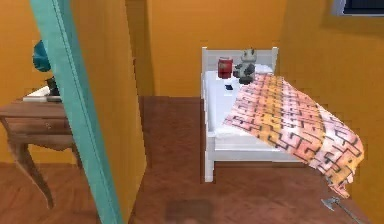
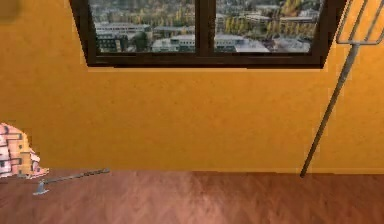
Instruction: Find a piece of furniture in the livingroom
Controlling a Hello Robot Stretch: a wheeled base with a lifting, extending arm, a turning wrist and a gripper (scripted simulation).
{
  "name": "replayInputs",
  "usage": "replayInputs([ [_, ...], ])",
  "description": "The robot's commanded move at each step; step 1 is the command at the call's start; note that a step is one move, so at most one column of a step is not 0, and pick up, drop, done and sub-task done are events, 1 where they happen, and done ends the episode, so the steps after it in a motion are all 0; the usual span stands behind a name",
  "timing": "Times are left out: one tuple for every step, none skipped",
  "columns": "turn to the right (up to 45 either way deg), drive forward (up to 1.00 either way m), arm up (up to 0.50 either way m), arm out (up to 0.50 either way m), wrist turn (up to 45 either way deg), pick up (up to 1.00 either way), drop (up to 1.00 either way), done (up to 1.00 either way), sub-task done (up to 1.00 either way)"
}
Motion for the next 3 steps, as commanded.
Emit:
replayInputs([
  [-39.0,0.0,0.0,0.0,0.0,0.0,0.0,0.0,0.0],
  [0.0,0.35,0.0,0.0,0.0,0.0,0.0,0.0,0.0],
  [-27.0,0.0,0.0,0.0,0.0,0.0,0.0,0.0,0.0],
])
